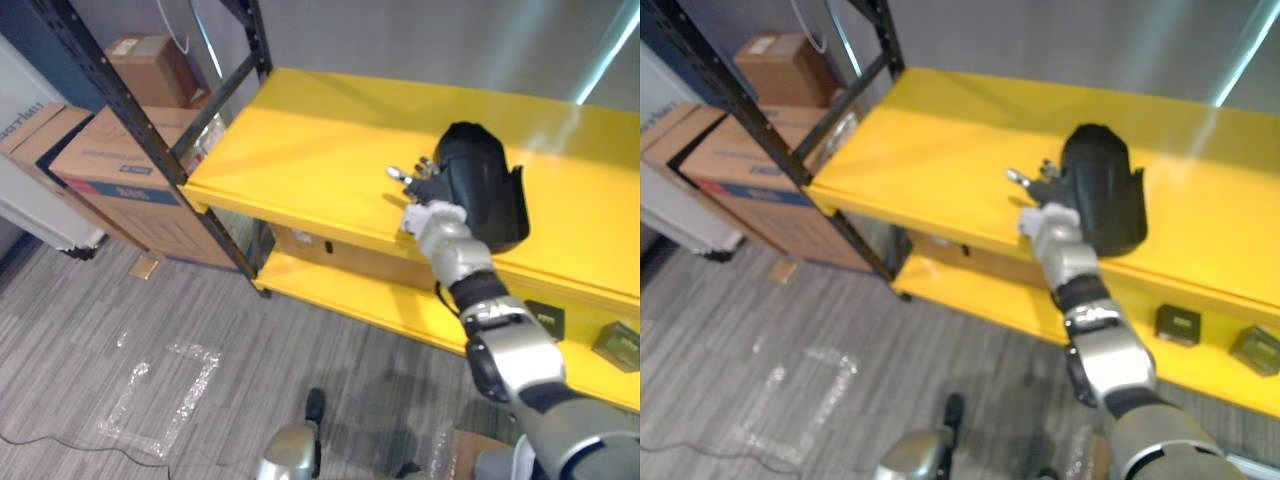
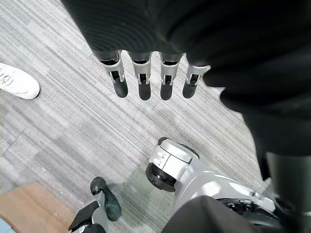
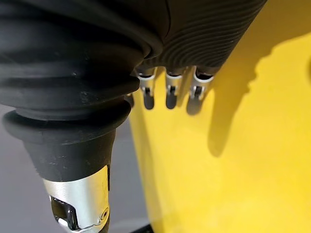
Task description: Walk over and take plastic housings, then place them on the shelf
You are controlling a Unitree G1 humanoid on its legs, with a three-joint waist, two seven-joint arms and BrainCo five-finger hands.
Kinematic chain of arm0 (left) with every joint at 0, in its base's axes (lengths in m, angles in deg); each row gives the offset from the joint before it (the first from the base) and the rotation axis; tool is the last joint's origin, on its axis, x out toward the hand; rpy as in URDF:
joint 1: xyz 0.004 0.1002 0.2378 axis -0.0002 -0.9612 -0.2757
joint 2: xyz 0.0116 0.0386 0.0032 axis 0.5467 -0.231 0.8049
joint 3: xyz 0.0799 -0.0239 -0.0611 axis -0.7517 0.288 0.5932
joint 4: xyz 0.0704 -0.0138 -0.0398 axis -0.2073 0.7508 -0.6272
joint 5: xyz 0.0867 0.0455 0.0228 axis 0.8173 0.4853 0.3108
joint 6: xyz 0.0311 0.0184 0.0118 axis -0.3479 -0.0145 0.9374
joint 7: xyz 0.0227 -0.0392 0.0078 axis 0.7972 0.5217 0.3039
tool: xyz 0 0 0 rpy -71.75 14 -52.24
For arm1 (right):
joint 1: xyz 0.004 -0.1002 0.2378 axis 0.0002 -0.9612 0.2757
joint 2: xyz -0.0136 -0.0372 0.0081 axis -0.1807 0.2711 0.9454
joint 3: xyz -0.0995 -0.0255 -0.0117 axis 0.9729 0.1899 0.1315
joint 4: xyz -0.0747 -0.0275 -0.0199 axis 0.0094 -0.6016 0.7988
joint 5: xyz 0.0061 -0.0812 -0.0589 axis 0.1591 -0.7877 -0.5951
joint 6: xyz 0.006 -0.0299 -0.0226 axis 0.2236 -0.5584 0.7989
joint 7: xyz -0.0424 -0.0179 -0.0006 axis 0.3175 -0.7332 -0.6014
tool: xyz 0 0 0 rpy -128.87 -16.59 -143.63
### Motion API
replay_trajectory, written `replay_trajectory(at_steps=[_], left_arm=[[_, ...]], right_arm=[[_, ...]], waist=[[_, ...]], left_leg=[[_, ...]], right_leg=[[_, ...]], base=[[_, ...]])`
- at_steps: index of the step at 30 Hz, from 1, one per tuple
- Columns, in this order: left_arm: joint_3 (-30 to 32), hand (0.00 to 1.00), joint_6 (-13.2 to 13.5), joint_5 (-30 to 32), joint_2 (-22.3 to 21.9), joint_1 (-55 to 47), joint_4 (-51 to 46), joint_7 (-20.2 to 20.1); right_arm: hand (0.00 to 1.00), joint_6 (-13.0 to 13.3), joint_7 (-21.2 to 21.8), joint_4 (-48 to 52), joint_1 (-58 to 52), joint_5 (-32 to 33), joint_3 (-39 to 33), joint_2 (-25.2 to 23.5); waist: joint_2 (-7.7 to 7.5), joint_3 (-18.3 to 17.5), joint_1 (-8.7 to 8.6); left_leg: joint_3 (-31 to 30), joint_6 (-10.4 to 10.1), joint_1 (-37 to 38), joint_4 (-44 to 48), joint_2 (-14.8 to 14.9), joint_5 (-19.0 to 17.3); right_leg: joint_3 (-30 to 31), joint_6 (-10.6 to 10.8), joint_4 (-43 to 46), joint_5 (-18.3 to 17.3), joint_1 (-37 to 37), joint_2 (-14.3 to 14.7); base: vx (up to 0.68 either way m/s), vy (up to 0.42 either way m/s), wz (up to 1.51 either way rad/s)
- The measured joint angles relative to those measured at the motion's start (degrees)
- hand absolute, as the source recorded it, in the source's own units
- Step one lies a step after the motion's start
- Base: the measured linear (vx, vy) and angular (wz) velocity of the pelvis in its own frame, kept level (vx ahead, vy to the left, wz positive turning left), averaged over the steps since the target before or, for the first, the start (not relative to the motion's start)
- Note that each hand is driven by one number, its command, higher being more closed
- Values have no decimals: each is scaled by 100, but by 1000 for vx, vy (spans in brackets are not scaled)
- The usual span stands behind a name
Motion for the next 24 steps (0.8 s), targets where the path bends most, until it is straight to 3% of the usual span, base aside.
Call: replay_trajectory(at_steps=[3, 8, 12, 16, 18, 24], left_arm=[[-128, 0, 172, -6, -4, 27, 70, 16], [-357, 0, 318, -11, 49, 67, 95, 28], [-579, 0, 319, -2, 55, 68, 105, 25], [-739, 0, 446, -2, 51, 69, 95, 23], [-756, 0, 521, -10, 52, 69, 95, 24], [-788, 0, 535, -14, 64, 72, 17, 24]], right_arm=[[0, 12, 81, -140, 78, -207, -163, 162], [0, 52, 4, -604, 564, -211, -278, 497], [0, 275, -157, -694, 804, -326, -374, 850], [0, 375, -286, -709, 1099, -335, -381, 1250], [0, 430, -103, -716, 1182, -345, -365, 1393], [0, 584, 1155, -742, 1377, -422, 134, 1752]], waist=[[132, 90, -6], [204, 269, 10], [257, 404, 23], [405, 642, 12], [453, 713, 15], [458, 778, 19]], left_leg=[[-49, -10, 6, -20, -45, 7], [-72, 44, -46, 3, -50, 53], [-87, 52, -185, 5, -44, 89], [-86, 62, -246, 7, -78, 126], [-90, 56, -263, 7, -89, 130], [-164, -10, -458, 9, -67, 190]], right_leg=[[-19, 14, 45, -70, -10, -58], [-17, 33, 91, -55, -62, -69], [-9, 37, 301, -96, -260, -98], [28, 45, 781, -312, -502, -247], [46, 35, 958, -428, -610, -306], [67, -44, 1528, -726, -994, -367]], base=[[-77, 23, 7], [-8, -1, 1], [0, 0, 0], [0, 0, 0], [-24, -38, 1], [-2, -88, 4]])
